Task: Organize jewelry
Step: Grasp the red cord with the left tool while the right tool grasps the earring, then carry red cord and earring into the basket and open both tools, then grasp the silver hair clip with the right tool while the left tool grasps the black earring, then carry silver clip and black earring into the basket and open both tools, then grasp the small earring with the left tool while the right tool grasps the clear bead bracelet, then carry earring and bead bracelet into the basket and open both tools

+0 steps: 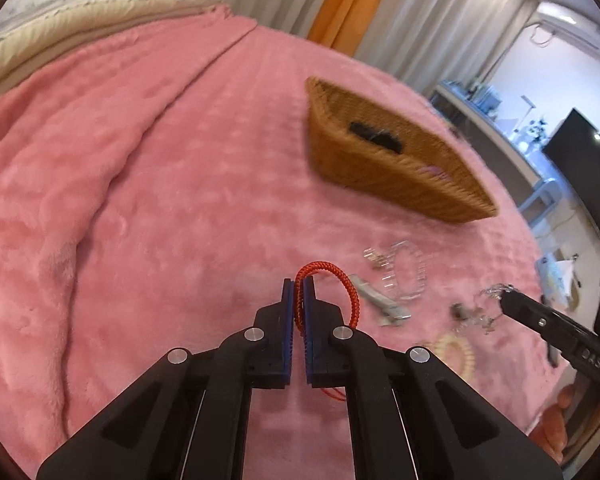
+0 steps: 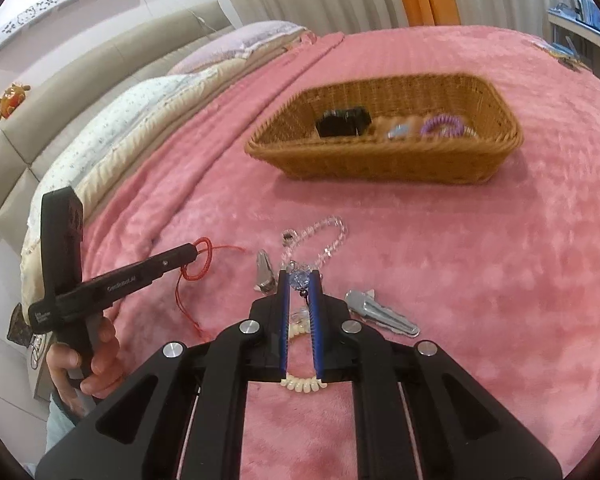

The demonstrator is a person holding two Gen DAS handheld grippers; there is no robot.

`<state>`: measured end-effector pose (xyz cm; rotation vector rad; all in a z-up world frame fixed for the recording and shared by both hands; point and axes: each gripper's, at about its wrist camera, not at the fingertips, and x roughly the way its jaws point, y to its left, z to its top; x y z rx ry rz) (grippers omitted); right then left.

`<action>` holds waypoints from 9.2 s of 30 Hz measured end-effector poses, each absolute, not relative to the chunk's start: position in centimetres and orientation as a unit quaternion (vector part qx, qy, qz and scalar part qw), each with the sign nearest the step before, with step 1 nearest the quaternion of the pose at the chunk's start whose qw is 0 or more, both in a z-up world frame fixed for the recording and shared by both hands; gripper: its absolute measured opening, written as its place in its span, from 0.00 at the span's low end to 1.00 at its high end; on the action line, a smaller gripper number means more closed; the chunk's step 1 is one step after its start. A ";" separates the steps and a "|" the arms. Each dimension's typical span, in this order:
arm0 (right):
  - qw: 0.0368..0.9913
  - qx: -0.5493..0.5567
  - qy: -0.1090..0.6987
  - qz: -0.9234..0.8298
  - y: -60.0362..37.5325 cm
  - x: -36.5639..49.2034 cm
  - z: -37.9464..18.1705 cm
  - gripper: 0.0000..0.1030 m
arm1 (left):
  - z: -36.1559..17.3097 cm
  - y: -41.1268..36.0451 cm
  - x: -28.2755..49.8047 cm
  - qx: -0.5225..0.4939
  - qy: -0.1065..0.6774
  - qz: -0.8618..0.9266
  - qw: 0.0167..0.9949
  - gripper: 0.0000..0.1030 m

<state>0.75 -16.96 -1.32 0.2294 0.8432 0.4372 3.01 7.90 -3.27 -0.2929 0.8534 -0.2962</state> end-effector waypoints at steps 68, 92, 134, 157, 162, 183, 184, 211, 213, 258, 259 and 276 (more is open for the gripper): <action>0.899 0.025 0.405 0.168 -22.5 1.9 -3.3 0.42 | -0.2 1.2 0.6 -0.067 0.389 -0.166 0.904 0.40; 0.876 -0.093 0.436 0.184 -16.7 3.1 -6.6 0.29 | -5.7 -1.3 0.2 -0.049 0.447 -0.181 0.875 0.32; 0.900 0.009 0.409 0.149 -21.0 1.6 -6.8 0.14 | -5.8 -2.6 -0.8 0.013 0.423 -0.181 0.888 0.13; 0.943 0.013 0.286 0.171 -22.0 0.2 3.3 0.14 | 2.6 -2.1 1.0 -0.036 0.301 -0.251 0.919 0.00; 0.952 0.002 0.263 0.157 -22.0 3.5 6.5 0.14 | 5.1 -3.1 4.8 -0.030 0.274 -0.252 0.928 0.00; 0.900 0.068 0.414 0.120 -23.0 20.0 -1.8 0.23 | -0.3 -6.7 17.1 -0.058 0.364 -0.241 0.898 0.16; 0.901 0.071 0.411 0.121 -23.2 19.7 -1.7 0.31 | 0.0 -6.4 16.7 -0.058 0.359 -0.241 0.900 0.18; 0.876 0.080 0.439 0.184 -16.9 7.2 -4.7 0.40 | -2.4 2.7 3.8 -0.097 0.351 -0.209 0.907 0.25; 0.879 0.080 0.435 0.181 -17.2 7.3 -4.5 0.40 | -1.9 2.4 3.8 -0.093 0.346 -0.215 0.909 0.23; 0.907 0.048 0.376 0.186 -17.7 4.8 0.2 0.06 | -0.2 0.5 1.8 0.001 0.336 -0.253 0.907 0.00; 0.909 0.049 0.371 0.185 -17.8 4.8 0.7 0.06 | 0.2 0.4 1.7 0.001 0.330 -0.257 0.908 0.00; 0.938 0.053 0.306 0.155 -20.8 10.2 7.6 0.06 | 4.7 -5.3 11.7 0.002 0.307 -0.252 0.918 0.00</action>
